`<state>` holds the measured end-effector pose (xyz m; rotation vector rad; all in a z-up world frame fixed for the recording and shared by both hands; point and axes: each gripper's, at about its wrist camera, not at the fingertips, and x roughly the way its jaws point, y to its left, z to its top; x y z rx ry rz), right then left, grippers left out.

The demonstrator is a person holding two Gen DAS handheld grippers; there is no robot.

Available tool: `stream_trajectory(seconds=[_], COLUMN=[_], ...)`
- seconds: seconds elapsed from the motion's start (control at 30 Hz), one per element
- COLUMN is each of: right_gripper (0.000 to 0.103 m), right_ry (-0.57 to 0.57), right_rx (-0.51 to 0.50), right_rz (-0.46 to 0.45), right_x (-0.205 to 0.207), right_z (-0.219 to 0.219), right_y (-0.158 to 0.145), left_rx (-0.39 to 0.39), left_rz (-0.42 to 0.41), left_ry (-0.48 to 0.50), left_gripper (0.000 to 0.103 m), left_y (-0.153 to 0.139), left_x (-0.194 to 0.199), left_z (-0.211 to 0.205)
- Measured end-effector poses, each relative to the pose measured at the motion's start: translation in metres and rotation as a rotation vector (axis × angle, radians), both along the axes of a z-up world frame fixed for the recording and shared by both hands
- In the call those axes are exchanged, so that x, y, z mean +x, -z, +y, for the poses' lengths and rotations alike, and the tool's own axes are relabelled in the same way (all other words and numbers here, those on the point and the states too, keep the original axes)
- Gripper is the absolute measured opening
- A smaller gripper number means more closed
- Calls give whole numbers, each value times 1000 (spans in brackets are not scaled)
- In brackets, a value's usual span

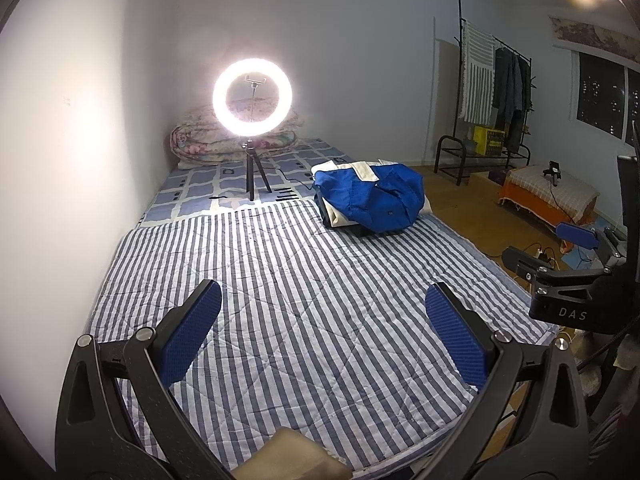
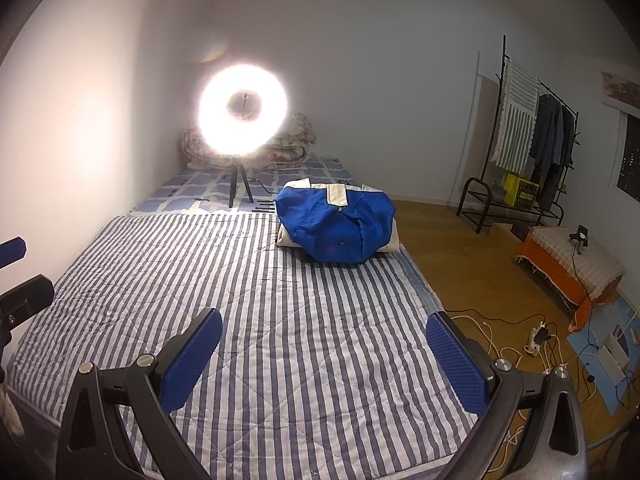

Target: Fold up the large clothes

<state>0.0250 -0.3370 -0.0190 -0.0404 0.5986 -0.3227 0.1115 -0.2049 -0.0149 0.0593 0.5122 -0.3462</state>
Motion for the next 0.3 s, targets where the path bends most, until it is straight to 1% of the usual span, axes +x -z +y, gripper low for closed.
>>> stream_trajectory(seconds=[0.1, 0.3], right_gripper=[103, 103], right_ry=[-1, 3], right_rx=[0, 8], right_rz=[3, 4], right_x=[0, 1], right_z=[1, 0], right_y=[0, 1], left_rx=[4, 12], left_rz=[-19, -30], left_ry=[3, -1], left_gripper=[103, 103], left_y=[0, 1], left_x=[-1, -3], left_z=[1, 1])
